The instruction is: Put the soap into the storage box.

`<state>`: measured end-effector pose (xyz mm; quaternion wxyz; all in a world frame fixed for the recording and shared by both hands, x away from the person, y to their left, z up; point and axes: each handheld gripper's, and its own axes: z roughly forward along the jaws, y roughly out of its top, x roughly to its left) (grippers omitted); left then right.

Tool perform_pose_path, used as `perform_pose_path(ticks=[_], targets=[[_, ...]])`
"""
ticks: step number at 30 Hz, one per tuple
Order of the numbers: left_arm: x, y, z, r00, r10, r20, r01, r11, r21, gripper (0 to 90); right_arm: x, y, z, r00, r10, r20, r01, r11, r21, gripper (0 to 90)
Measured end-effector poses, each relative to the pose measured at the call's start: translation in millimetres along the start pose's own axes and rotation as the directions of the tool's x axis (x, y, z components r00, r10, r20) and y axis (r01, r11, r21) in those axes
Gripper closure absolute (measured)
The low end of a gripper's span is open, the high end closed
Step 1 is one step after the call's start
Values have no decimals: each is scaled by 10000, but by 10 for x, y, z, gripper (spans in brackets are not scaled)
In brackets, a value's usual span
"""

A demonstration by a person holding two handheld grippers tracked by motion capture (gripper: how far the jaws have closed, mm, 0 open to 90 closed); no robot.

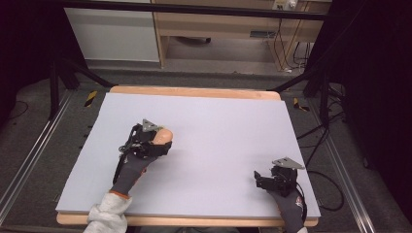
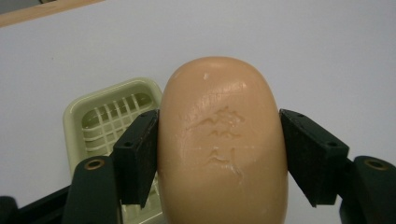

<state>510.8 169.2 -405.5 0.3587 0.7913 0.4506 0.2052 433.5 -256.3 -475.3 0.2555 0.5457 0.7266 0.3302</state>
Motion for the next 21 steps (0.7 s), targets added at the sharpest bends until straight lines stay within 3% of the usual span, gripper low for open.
perform_pose_path(ticks=[21], targets=[[276,2,131,9965,-645,-539,649,9979,47,317,9,6,18,10000,34,14,-34,10000,61,73]])
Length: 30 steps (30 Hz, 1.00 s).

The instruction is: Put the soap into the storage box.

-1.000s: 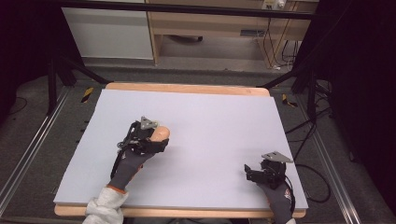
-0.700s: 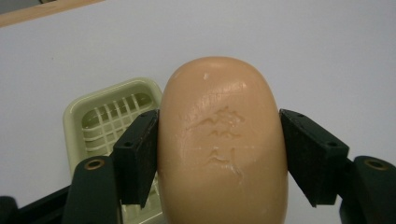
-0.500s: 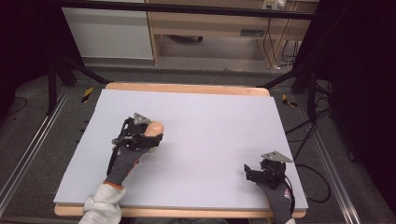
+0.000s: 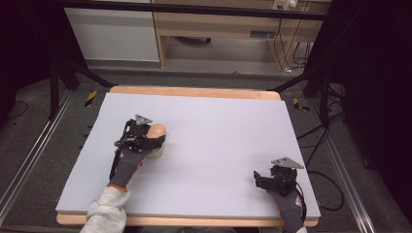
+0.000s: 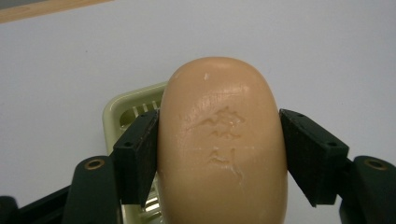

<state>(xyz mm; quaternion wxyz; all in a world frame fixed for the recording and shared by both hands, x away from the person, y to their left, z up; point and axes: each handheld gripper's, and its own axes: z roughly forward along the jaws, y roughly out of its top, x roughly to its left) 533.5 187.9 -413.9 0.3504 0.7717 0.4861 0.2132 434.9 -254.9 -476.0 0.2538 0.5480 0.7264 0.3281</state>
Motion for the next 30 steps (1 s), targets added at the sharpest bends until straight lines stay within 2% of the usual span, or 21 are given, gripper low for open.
perform_pose_path(ticks=[15,30], targets=[[115,-42,140,9993,-271,-266,275,9995,154,317,26,5,32,9999,-98,26,98,9999,108,73],[164,-111,268,9986,-246,-469,274,9978,596,317,33,3,31,9999,-108,0,108,9999,108,72]])
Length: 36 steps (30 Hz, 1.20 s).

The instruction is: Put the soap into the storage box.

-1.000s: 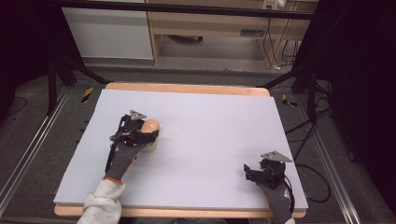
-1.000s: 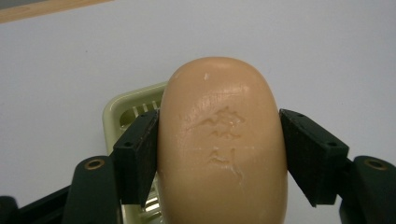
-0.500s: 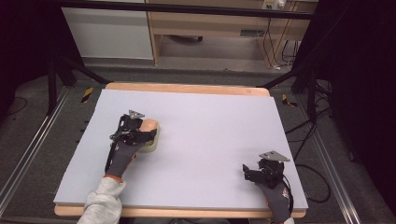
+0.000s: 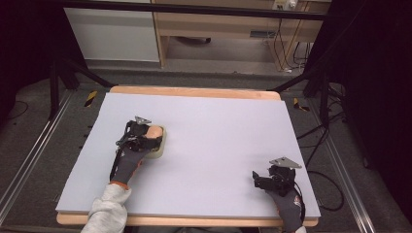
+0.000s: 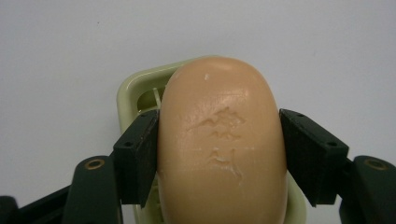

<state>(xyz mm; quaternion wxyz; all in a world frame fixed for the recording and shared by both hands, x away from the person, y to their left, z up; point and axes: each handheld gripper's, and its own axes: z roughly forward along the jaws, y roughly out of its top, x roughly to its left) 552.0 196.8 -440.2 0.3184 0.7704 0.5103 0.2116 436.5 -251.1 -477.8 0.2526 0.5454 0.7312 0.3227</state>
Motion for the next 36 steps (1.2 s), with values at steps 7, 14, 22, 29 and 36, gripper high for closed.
perform_pose_path(ticks=[7,14,22,29,36], targets=[[9,-15,35,10000,-11,7,11,9999,106,317,3,0,-1,10000,3,-8,-3,10000,18,72],[15,-22,51,10000,-78,22,78,9999,108,317,0,-1,-4,10000,-16,-26,16,10000,-4,71],[28,-36,80,9999,-135,-58,136,9998,173,316,4,-1,-2,10000,2,2,-2,10000,12,71],[40,-45,96,9998,-183,-85,185,9996,230,315,4,-1,-2,10000,-3,-16,3,10000,21,70],[44,-46,96,9998,-196,-47,197,9995,233,314,8,-2,1,10000,0,-9,0,10000,52,70]])
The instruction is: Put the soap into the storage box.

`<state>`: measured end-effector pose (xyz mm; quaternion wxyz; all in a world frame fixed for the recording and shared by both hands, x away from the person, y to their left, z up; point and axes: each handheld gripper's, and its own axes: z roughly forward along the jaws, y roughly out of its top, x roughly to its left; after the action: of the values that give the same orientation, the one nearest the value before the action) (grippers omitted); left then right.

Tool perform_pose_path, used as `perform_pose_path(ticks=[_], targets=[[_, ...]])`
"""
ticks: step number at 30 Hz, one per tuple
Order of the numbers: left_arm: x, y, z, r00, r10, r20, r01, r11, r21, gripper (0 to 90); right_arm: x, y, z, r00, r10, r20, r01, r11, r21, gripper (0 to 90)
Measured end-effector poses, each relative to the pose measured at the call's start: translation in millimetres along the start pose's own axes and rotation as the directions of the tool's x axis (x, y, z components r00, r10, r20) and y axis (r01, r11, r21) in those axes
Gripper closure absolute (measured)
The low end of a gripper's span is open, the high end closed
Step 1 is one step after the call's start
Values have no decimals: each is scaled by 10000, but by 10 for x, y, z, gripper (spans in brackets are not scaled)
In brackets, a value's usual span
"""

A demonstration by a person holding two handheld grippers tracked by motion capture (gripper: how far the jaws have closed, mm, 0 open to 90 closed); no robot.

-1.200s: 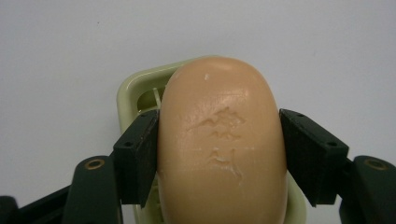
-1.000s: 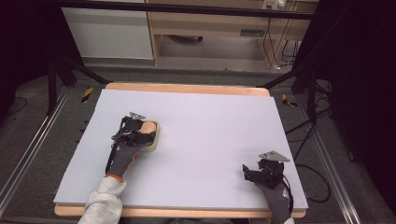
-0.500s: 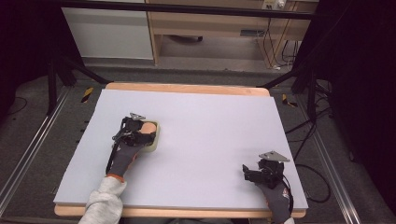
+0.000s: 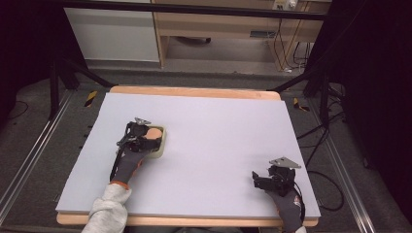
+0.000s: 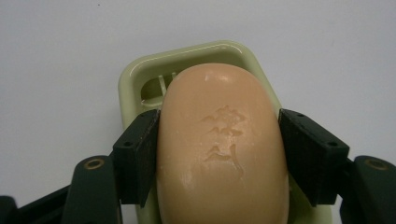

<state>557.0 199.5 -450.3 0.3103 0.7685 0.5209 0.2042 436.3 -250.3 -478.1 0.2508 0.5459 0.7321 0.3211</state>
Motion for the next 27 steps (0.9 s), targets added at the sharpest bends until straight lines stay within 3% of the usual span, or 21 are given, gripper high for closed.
perform_pose_path(ticks=[11,27], targets=[[10,13,-25,10000,-31,74,32,9999,-103,295,-3,-1,-3,10000,35,7,-34,10000,-24,69],[-54,21,-352,9983,176,549,-115,9940,-1086,288,-40,-8,-13,9998,131,154,-130,9999,-85,69]])
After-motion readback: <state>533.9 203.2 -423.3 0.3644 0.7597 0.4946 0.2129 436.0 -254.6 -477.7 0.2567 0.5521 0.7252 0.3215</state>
